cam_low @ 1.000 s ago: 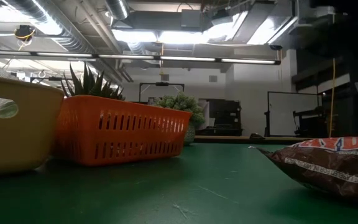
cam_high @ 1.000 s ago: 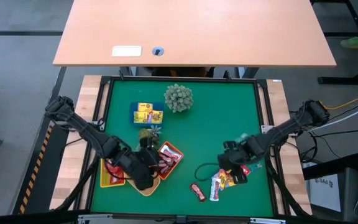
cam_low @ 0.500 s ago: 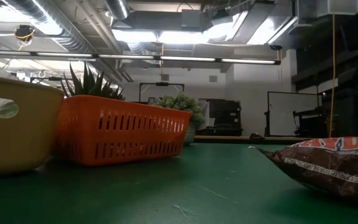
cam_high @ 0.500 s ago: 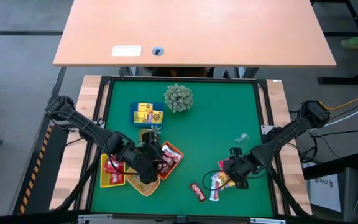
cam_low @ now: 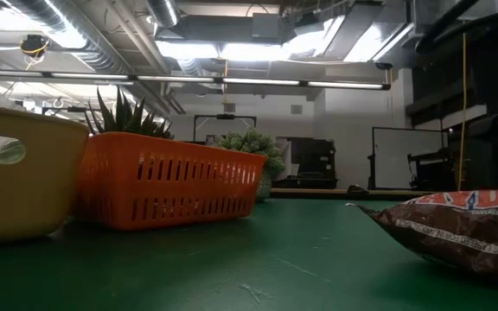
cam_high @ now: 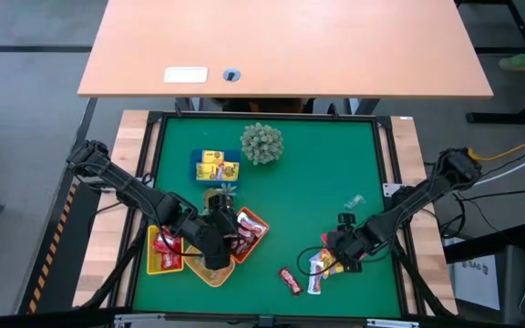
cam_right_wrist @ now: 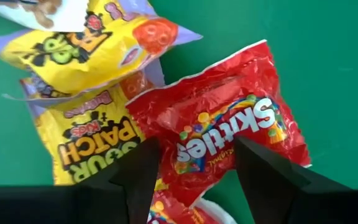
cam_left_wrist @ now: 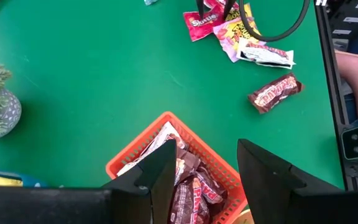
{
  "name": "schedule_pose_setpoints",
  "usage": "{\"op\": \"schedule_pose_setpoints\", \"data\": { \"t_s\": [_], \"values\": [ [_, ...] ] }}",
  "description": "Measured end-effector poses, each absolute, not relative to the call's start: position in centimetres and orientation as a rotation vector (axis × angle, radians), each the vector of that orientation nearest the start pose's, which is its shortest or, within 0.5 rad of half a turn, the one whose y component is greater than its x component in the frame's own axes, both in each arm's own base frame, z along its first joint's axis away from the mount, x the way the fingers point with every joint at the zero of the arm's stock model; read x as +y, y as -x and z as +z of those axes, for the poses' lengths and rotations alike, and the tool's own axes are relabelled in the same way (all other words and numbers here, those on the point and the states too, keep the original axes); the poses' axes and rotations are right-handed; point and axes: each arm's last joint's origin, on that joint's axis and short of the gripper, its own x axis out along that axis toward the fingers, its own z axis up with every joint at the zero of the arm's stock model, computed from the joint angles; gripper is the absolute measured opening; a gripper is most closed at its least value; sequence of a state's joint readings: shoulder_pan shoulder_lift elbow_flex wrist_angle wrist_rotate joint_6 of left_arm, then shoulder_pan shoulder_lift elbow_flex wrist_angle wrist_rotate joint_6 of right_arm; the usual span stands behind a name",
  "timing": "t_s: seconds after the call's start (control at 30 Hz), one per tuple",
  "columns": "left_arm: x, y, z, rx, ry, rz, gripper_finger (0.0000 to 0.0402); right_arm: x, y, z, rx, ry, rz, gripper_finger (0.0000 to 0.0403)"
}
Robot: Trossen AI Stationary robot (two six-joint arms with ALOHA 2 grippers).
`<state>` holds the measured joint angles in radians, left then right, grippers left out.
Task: Sort candy
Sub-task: Put the red candy into the yellow bin
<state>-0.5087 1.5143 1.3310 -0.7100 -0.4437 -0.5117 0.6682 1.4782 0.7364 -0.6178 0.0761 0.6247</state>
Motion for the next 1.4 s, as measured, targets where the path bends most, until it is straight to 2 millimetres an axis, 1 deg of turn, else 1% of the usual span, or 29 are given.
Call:
{"op": "schedule_pose_setpoints", "data": {
  "t_s": [0.1, 0.2, 0.47, 0.53, 0.63, 0.7, 0.77, 0.9, 1.0, 1.1, 1.23, 1.3, 1.4],
  "values": [
    [-14.3, -28.2, 30.8, 0.778, 0.075, 0.141, 0.0155, 14.6, -18.9, 14.6, 1.372, -0.013, 0.069, 0.0207],
    [-14.3, -28.2, 30.8, 0.778, 0.075, 0.141, 0.0155, 14.7, -19.0, 14.2, 1.383, -0.003, 0.060, 0.0187],
    [-14.3, -28.2, 30.8, 0.777, 0.075, 0.141, 0.0155, 14.7, -19.0, 14.3, 1.381, 0.000, 0.055, 0.0077],
    [-14.3, -28.2, 30.8, 0.776, 0.069, 0.138, 0.0155, 14.8, -19.2, 14.6, 1.383, -0.003, 0.065, 0.0053],
    [-14.3, -28.3, 30.9, 0.768, 0.011, 0.110, 0.0155, 15.3, -19.7, 15.3, 1.371, 0.008, 0.104, 0.0024],
    [-14.3, -28.4, 31.0, 0.755, -0.034, 0.086, 0.0155, 15.7, -20.2, 16.1, 1.344, 0.022, 0.140, 0.0009],
    [-14.4, -28.6, 31.2, 0.732, -0.077, 0.061, 0.0155, 16.0, -20.8, 17.0, 1.309, 0.034, 0.171, 0.0004],
    [-14.6, -29.0, 31.7, 0.674, -0.149, 0.019, 0.0155, 16.4, -22.3, 19.1, 1.231, 0.069, 0.204, 0.0012],
    [-14.8, -29.3, 32.0, 0.629, -0.193, -0.008, 0.0155, 16.2, -23.7, 20.8, 1.142, 0.143, 0.208, 0.0015],
    [-14.9, -29.5, 32.3, 0.594, -0.233, -0.029, 0.0155, 15.8, -25.2, 22.8, 1.047, 0.224, 0.202, 0.0012],
    [-15.1, -29.8, 32.5, 0.557, -0.313, -0.058, 0.0155, 14.7, -27.0, 25.1, 0.960, 0.325, 0.207, 0.0008],
    [-15.1, -30.1, 32.5, 0.542, -0.353, -0.068, 0.0155, 14.1, -27.7, 26.0, 0.924, 0.348, 0.207, 0.0008],
    [-15.1, -30.6, 32.2, 0.534, -0.430, -0.085, 0.0155, 13.2, -29.0, 27.2, 0.850, 0.336, 0.195, 0.0009]
  ]
}}
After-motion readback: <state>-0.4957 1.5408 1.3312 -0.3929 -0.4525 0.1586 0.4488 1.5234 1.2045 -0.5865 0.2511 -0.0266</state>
